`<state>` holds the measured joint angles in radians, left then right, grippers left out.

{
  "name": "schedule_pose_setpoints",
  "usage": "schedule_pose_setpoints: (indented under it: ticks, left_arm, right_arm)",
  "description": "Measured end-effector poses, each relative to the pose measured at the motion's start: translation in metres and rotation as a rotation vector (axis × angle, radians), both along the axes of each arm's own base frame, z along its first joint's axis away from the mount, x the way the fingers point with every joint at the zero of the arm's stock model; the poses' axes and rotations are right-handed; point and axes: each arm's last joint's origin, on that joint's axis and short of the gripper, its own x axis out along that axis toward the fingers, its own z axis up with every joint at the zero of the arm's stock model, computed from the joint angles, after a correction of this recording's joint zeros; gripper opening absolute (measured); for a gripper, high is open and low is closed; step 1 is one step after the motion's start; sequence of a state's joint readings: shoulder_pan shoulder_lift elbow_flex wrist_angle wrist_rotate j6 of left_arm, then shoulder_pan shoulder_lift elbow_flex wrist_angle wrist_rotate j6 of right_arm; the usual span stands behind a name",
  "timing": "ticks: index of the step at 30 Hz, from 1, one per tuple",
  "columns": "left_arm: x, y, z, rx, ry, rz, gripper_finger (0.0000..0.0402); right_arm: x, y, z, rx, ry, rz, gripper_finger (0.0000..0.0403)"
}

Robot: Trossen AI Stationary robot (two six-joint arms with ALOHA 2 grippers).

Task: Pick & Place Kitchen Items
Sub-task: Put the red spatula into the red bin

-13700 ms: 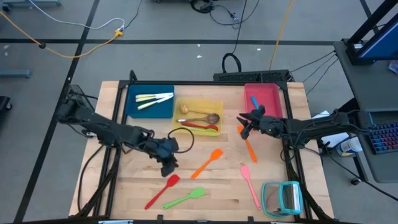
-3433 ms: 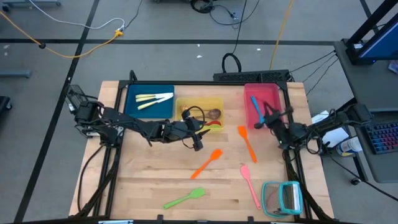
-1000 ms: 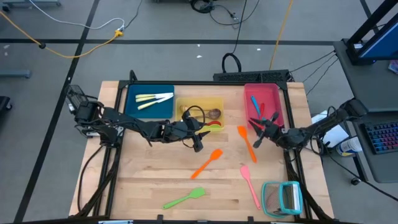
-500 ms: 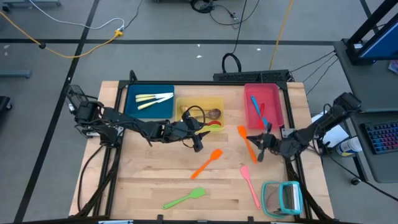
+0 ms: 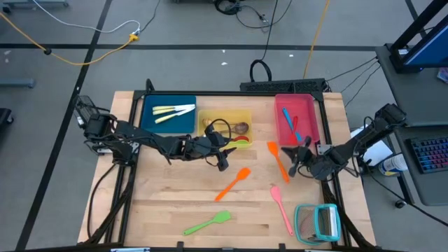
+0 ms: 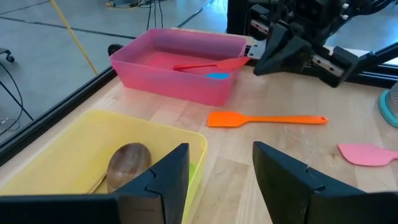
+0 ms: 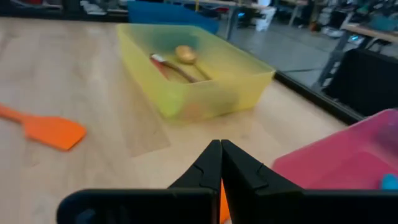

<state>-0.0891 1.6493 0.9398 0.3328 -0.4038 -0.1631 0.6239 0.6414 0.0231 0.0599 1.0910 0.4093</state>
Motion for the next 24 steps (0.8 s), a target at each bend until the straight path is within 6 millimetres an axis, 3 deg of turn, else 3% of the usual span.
schedule_pose_setpoints:
  ticks: [8, 14, 20, 24]
  left_arm:
    - [0.0, 0.0, 0.0, 0.0, 0.0, 0.0, 0.0182]
    - [0.0, 0.0, 0.0, 0.0, 0.0, 0.0, 0.0182]
    - [0.0, 0.0, 0.0, 0.0, 0.0, 0.0, 0.0182]
    - [0.0, 0.0, 0.0, 0.0, 0.0, 0.001, 0.0182]
  right_arm:
    - [-0.002, -0.002, -0.002, 0.041, -0.029, -0.055, 0.0001]
    - [-0.004, -0.006, -0.002, -0.027, -0.043, -0.134, 0.0001]
    - [0.0, -0.008, -0.002, 0.114, -0.079, -0.138, 0.0]
    - [0.001, -0.013, -0.002, 0.081, -0.058, -0.168, 0.0]
